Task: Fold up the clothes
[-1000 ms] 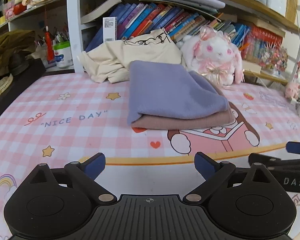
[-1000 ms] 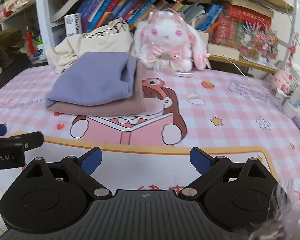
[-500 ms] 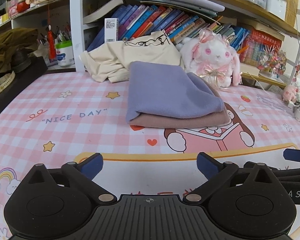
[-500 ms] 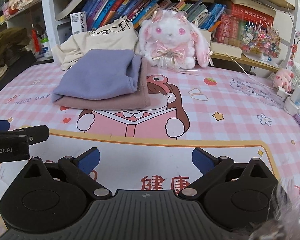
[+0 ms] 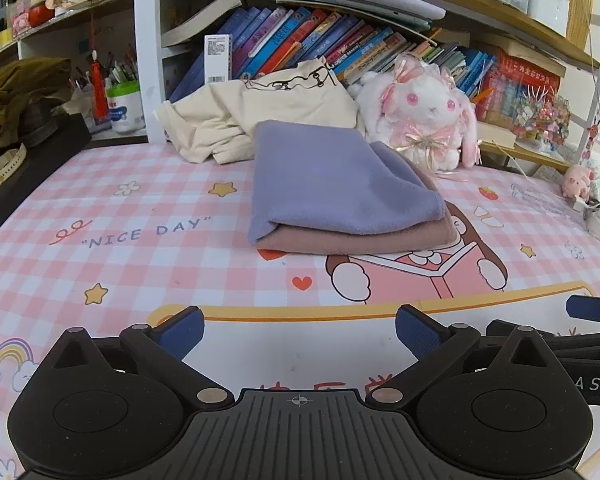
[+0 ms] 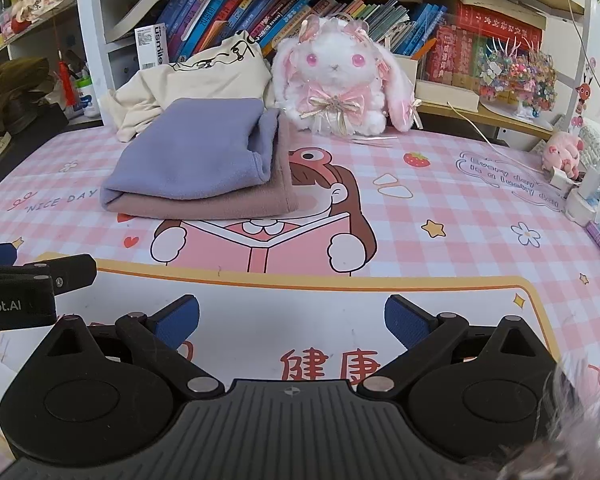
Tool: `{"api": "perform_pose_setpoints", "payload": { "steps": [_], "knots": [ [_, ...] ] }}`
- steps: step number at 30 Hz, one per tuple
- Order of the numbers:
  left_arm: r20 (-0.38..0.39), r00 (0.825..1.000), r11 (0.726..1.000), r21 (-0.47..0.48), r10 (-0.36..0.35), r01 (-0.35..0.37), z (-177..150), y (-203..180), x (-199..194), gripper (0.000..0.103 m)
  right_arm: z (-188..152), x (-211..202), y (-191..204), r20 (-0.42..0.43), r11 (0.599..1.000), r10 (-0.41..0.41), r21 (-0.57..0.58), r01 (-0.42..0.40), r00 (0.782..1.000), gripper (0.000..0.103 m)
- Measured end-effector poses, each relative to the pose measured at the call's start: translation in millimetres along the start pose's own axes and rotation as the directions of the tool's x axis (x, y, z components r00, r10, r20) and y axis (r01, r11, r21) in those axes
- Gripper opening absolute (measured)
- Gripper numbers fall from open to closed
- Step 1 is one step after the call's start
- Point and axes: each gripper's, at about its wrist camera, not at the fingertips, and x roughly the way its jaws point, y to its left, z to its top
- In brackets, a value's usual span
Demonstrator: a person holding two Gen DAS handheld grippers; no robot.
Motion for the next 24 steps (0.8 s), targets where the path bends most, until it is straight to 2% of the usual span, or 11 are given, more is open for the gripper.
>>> {"api": "perform_pose_setpoints", "payload": {
  "steps": [24],
  "knots": [
    [-0.033,0.999,1.0,0.026,0.01,-0.009,4.0,-2.6,6.9,0.103,1.4,5.0,-0.4,-0.018,1.0,-0.005,0.008,0.006,1.0,0.101]
  ]
}}
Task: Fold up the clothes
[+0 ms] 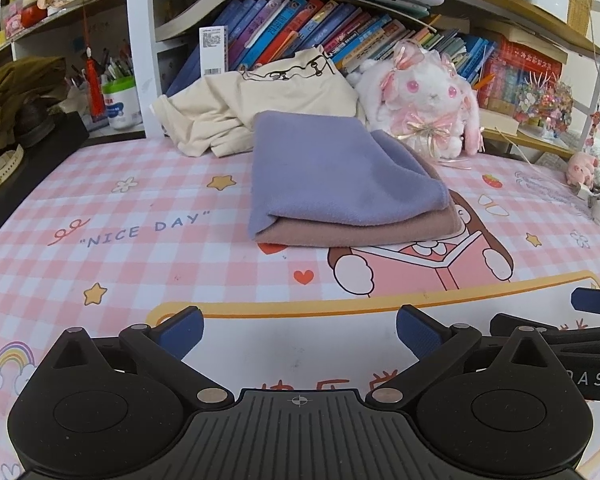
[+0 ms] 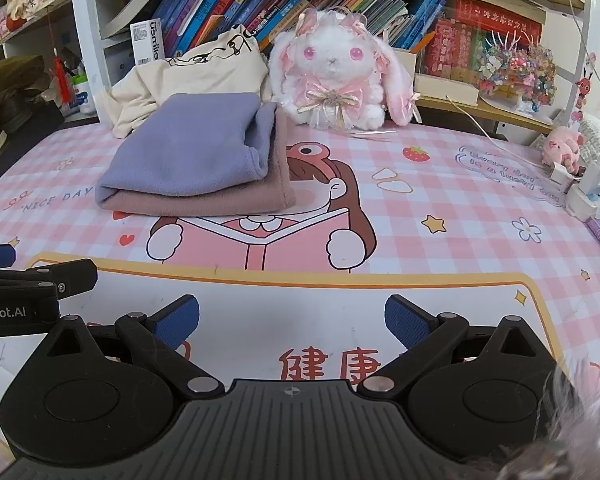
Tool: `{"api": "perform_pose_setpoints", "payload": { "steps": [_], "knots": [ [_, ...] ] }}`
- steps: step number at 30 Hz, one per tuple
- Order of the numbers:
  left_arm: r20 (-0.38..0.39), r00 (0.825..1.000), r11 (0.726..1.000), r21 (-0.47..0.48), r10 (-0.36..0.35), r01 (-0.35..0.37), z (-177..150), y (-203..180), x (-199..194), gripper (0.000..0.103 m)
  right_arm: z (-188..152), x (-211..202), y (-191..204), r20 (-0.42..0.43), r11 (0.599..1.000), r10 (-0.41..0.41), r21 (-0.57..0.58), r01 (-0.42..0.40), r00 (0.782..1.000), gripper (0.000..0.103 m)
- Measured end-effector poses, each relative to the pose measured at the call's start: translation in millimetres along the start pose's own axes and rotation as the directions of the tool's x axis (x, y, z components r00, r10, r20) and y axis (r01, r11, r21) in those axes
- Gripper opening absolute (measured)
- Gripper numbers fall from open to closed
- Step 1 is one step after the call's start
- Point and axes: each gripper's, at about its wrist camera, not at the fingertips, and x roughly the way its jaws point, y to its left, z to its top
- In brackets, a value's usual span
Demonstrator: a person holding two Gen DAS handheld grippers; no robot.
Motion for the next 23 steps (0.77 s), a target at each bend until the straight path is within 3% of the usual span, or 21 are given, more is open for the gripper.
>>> {"api": "perform_pose_setpoints", "payload": {
  "steps": [23],
  "knots": [
    [0.018,0.999,0.999,-0.01,-0.051,0.051,-0.4,4.5,6.9,0.103,-0.5,19.1,-2.8,-0.035,0.999,0.01,0.031,-0.009,0.999,0.101]
  ]
}}
